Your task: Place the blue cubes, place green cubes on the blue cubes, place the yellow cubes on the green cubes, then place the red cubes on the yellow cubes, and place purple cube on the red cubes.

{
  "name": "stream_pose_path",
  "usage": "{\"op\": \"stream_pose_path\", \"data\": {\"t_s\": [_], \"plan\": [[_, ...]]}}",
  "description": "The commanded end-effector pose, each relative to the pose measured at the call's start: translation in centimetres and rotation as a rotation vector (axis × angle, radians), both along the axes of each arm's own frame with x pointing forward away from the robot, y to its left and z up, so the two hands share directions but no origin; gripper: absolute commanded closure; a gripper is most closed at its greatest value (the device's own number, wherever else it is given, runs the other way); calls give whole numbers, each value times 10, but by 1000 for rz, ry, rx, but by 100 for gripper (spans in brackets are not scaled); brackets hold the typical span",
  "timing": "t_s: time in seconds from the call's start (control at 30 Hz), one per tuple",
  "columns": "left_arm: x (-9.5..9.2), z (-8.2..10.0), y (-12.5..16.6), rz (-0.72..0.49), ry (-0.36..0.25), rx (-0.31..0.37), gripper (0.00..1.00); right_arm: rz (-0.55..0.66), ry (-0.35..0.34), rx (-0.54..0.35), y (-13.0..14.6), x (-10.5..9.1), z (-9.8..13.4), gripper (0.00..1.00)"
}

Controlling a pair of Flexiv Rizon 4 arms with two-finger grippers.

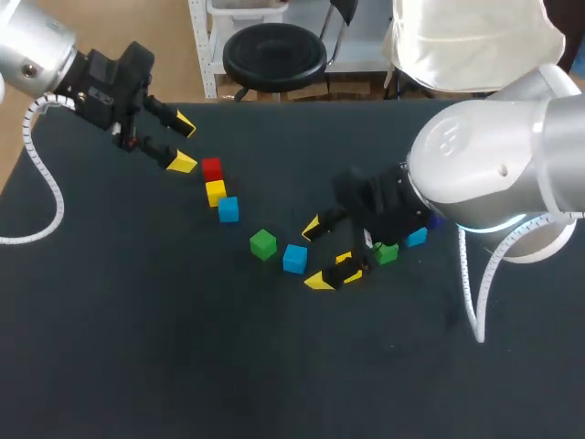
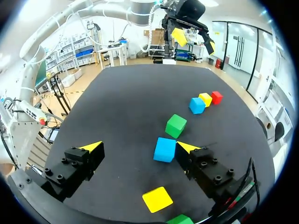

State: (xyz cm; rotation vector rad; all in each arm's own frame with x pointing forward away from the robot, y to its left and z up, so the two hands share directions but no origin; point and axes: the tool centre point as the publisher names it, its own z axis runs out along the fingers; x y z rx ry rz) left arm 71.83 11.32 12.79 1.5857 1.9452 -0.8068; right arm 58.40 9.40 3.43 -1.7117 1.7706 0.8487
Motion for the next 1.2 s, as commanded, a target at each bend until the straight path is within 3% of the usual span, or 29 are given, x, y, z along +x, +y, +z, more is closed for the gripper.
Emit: {"op": "stream_pose_path", "data": {"t_s": [0.03,0.33,1.2], "plan": [[-1,-1,0,0,-3,-3,0,8,19,6,9,8,-13,0],[-1,-1,0,0,-3,-3,0,17,39,8,14,13,-27,0],[-1,-1,0,0,-3,-3,0,10,53,-7,20,24,-33,2]]}}
